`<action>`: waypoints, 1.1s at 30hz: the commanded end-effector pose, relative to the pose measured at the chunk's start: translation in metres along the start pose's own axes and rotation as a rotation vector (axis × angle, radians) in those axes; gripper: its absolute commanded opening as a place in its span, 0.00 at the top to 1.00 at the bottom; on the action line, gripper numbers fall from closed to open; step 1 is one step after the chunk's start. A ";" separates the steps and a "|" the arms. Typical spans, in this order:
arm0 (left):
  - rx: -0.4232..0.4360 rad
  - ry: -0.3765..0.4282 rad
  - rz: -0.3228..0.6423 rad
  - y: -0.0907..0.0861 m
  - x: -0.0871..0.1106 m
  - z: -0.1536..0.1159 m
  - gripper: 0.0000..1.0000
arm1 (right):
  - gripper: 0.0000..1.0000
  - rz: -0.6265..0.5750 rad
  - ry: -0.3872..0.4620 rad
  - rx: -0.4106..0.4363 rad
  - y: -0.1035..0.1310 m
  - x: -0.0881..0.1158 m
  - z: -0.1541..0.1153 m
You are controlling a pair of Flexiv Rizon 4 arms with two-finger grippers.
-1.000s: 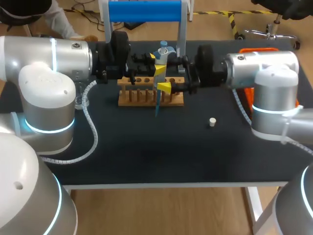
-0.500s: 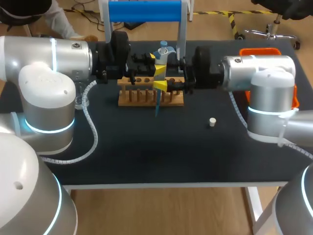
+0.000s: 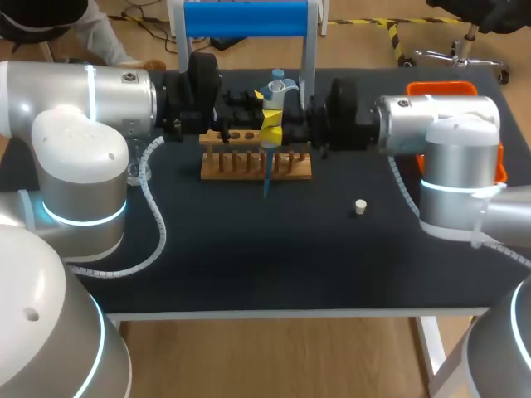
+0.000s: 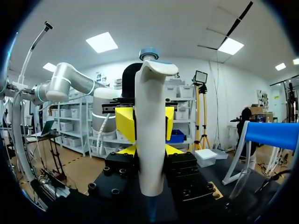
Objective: Invert the test tube, pick up the pipette, mount the tip to pipette, aspirate from beaker and dispense into the tube, eject the tip, return the pipette, and cap with the stopper.
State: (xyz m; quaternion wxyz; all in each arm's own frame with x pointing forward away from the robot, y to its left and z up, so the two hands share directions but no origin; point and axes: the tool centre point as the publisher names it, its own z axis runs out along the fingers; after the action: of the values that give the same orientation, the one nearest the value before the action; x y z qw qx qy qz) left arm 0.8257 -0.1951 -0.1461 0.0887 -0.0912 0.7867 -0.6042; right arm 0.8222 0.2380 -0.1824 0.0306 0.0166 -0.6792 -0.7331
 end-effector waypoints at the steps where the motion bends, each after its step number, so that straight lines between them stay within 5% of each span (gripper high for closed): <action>1: -0.001 -0.001 -0.001 0.000 0.000 0.000 0.00 | 1.00 0.002 0.012 -0.004 0.006 0.000 -0.009; 8: -0.001 -0.001 -0.001 0.000 0.000 0.000 0.00 | 1.00 0.006 0.055 -0.026 0.022 0.004 -0.046; 16: -0.001 -0.001 -0.001 0.000 0.000 0.000 0.00 | 1.00 0.005 0.143 -0.021 0.047 0.007 -0.120; 33: -0.001 -0.001 -0.001 0.000 0.000 0.000 0.00 | 1.00 -0.072 0.108 -0.003 0.091 -0.005 -0.262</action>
State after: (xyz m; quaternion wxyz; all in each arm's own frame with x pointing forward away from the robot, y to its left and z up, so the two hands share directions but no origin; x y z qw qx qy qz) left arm 0.8257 -0.1950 -0.1462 0.0888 -0.0912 0.7867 -0.6041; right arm 0.8460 0.0114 -0.1151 0.0425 0.0809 -0.6695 -0.7372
